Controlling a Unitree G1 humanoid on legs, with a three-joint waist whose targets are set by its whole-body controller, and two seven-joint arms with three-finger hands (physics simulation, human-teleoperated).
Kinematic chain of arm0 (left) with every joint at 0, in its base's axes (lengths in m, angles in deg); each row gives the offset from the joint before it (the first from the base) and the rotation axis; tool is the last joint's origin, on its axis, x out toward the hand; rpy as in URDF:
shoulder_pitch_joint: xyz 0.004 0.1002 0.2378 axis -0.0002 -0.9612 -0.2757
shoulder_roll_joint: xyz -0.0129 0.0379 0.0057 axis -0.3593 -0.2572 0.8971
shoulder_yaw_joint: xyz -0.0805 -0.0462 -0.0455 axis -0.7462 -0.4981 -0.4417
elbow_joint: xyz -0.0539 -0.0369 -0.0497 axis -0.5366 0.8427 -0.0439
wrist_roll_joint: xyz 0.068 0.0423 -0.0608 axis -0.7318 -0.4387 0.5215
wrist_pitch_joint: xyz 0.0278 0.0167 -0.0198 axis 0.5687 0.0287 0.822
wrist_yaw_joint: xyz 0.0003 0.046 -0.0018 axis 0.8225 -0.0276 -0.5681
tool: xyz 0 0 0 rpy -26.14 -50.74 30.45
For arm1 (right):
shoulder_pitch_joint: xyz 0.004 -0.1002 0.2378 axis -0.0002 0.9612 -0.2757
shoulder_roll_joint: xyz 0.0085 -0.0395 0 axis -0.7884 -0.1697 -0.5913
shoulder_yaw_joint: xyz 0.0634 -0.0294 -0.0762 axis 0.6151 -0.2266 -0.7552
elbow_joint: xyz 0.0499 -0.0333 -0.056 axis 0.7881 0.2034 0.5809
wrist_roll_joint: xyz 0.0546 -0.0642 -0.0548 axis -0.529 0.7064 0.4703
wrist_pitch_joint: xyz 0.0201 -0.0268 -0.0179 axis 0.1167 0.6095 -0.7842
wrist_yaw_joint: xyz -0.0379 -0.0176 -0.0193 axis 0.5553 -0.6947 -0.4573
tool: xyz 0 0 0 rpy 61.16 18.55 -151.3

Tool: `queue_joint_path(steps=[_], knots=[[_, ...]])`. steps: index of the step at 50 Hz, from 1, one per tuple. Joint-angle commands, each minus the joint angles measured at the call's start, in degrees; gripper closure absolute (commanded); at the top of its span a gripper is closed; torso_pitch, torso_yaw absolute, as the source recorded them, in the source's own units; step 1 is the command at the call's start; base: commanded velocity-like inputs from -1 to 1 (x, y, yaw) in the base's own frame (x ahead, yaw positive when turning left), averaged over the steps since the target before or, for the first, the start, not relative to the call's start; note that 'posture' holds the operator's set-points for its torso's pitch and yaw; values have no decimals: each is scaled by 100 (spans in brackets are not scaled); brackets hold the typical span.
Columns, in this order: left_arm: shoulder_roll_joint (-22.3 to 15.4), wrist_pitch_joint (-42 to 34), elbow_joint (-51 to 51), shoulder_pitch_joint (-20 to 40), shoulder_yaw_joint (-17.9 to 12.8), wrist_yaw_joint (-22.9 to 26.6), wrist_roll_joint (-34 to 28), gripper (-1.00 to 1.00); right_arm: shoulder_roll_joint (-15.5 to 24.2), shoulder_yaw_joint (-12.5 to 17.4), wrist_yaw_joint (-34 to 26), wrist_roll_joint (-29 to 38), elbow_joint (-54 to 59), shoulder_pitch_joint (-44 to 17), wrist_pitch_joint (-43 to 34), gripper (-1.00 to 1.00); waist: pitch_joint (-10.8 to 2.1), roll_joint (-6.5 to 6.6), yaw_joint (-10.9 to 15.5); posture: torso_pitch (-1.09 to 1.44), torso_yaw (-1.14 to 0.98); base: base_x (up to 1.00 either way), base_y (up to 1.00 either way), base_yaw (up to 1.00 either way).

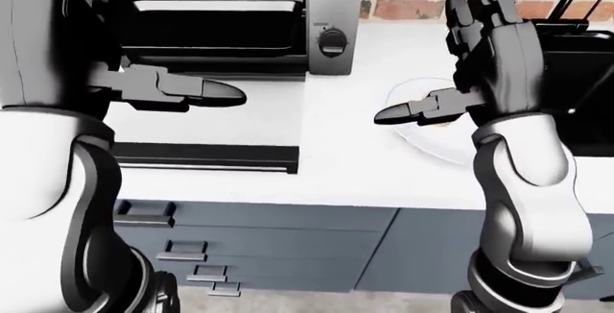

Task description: Place the bread on the tray of the toaster oven.

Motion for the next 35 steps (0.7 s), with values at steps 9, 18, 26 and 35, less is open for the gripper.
queue_joint_path(steps=[9,18,26,35], knots=[[-74,168,-95,99,-77,-56,-23,-100,25,45,53,-43,-200,-107,254,-100,-137,90,-24,0,0,8,0,0],[-50,243,-48,66,-14,-59,-80,-100,27,56,87,-90,-208,-43,309,-100,-122,-43,12,0,0,14,0,0],[-32,247,-48,68,-22,-8,-142,-100,-9,125,260,-208,-136,-31,284,-100,-14,-125,-44,0,0,6,0,0],[-88,171,-111,98,-133,-44,-48,-100,238,156,242,-53,-366,-100,-365,-100,-131,-50,-77,0,0,0,0,0]])
